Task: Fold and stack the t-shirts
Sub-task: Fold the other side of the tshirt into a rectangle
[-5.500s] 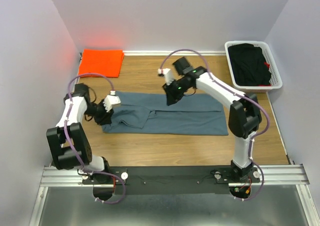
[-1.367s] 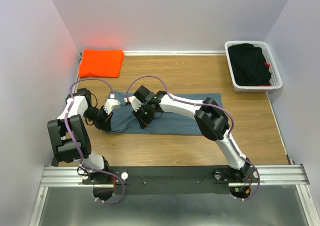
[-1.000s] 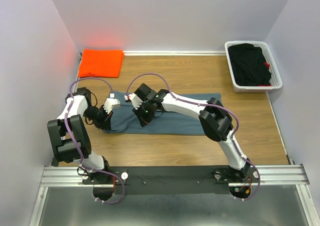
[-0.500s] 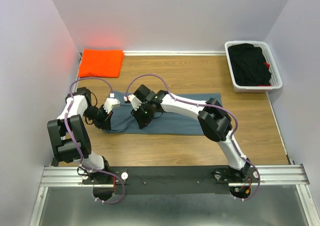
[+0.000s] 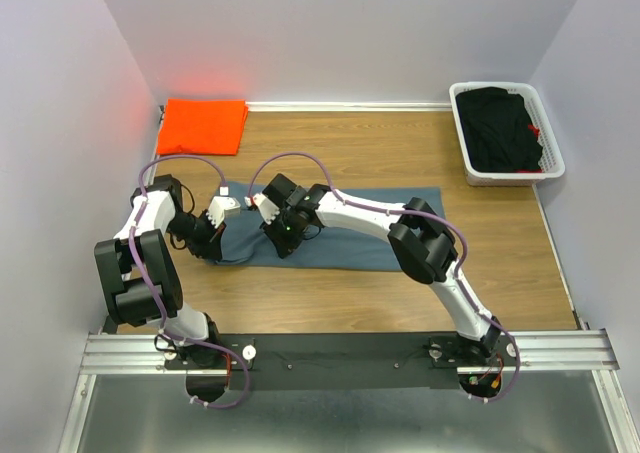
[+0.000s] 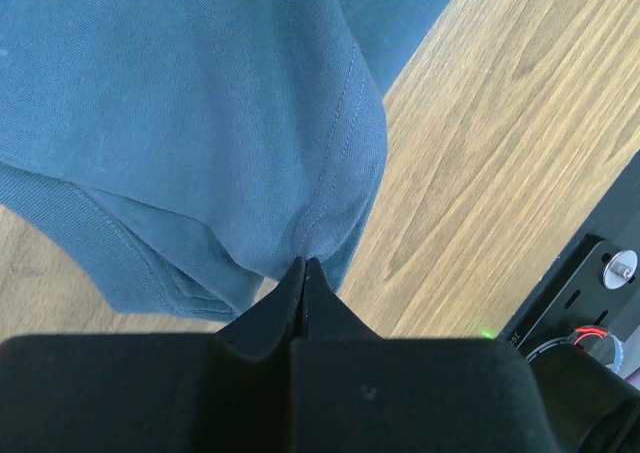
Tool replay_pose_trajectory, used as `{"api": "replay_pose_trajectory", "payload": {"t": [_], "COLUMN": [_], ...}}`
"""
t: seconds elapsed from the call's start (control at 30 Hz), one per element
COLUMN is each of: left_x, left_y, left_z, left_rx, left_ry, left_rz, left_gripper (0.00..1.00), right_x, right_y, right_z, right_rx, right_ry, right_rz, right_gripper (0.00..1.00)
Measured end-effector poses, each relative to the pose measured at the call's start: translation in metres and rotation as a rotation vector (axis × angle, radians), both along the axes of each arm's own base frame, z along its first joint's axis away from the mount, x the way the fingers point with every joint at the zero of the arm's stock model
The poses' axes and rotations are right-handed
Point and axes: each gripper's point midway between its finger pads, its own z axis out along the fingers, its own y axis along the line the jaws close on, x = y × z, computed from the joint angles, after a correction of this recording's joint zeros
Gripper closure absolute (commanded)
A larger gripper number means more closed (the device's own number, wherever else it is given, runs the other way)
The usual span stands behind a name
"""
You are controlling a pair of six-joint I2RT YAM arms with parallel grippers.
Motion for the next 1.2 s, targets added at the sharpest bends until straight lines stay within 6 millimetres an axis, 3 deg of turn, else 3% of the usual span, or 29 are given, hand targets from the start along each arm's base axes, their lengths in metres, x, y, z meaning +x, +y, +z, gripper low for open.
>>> {"api": "replay_pose_trajectory", "payload": {"t": [0.33, 0.5, 0.7, 0.83, 1.03, 1.2], "left_x": [0.000, 0.000, 0.000, 0.000, 0.000, -0.001], "left_y": [0.000, 0.000, 0.000, 0.000, 0.000, 0.000], "left_z": [-0.001, -0.001, -0.001, -0.001, -0.001, -0.002], "left_rx": [0.000, 0.000, 0.000, 0.000, 0.000, -0.001], "left_ry": [-0.001, -0.001, -0.002, -0.001, -0.001, 0.001], "left_rz": [0.000, 0.000, 0.000, 0.000, 0.000, 0.000], "left_gripper": [1.00, 1.00, 1.00, 1.00, 1.00, 1.00], "right_x": [0.003, 0.002, 0.002, 0.001, 0.000, -0.002], "right_y": [-0.001, -0.001, 0.001, 0.003, 0.010, 0.013], "right_z": [-0.001, 0.001, 0.008, 0.012, 0.015, 0.003], "right_rx": [-0.009, -0.007, 0.007, 0.014, 0.023, -0.002], "right_ry": [-0.008, -0.005, -0.007, -0.010, -0.026, -0.037], "right_rz": [-0.024, -0.029, -0.036, -0.033, -0.024, -0.021], "right_gripper": [0.99, 1.00, 0.76, 0.69, 0.65, 0.65]}}
